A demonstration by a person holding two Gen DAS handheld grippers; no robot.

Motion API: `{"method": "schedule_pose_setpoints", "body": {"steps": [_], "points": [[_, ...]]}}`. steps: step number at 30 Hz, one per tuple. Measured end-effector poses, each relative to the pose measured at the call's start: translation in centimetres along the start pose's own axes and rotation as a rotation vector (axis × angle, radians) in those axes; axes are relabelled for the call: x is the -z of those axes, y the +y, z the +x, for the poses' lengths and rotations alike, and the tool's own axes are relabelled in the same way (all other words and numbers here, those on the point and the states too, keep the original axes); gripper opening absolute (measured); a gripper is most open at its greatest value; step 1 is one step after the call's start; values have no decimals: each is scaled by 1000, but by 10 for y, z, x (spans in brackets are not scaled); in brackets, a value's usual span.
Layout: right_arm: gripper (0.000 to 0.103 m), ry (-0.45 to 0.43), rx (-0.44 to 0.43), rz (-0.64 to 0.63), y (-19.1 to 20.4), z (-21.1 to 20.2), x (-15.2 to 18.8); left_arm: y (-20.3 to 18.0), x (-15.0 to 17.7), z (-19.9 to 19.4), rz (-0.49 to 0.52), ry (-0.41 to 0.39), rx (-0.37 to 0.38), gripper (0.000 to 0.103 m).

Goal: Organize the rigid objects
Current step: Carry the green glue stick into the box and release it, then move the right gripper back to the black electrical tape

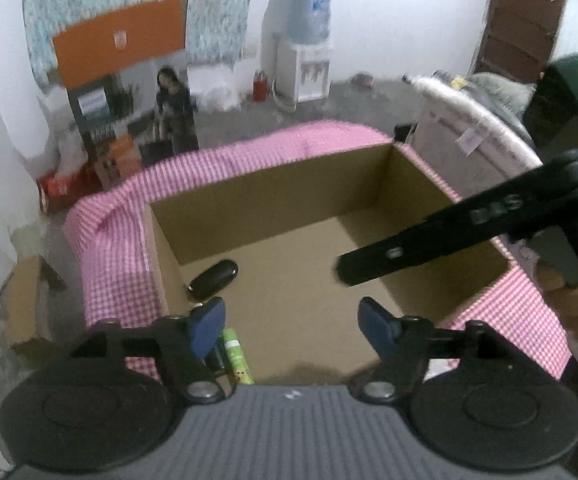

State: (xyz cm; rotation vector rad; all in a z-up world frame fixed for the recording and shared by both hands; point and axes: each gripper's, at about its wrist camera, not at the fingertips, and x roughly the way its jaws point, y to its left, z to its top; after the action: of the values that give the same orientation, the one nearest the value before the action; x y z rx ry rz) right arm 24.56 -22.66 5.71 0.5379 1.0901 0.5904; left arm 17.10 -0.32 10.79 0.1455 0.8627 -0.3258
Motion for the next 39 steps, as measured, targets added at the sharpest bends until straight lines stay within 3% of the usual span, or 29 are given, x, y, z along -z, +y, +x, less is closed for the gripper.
{"method": "schedule_pose_setpoints", "body": {"steps": [6, 10, 15, 20, 25, 31, 39], "points": [[36, -149, 17, -95, 17, -78, 60, -25, 31, -50, 27, -114, 6, 88], [41, -198, 42, -125, 18, -105, 109, -40, 59, -61, 21, -134, 35, 92], [41, -215, 116, -138, 11, -103, 165, -57, 99, -49, 17, -118, 75, 92], [41, -183, 217, -158, 0, -71, 196, -74, 131, -21, 46, -87, 120, 92], [41, -121, 280, -137, -19, -41, 205, -103, 149, 12, 168, -57, 100, 91], [37, -53, 328, -155, -27, -15, 199, -121, 149, 45, 262, -24, 66, 81], [25, 30, 338, -202, -34, 11, 188, -120, 148, 71, 267, 57, 60, 66]]}}
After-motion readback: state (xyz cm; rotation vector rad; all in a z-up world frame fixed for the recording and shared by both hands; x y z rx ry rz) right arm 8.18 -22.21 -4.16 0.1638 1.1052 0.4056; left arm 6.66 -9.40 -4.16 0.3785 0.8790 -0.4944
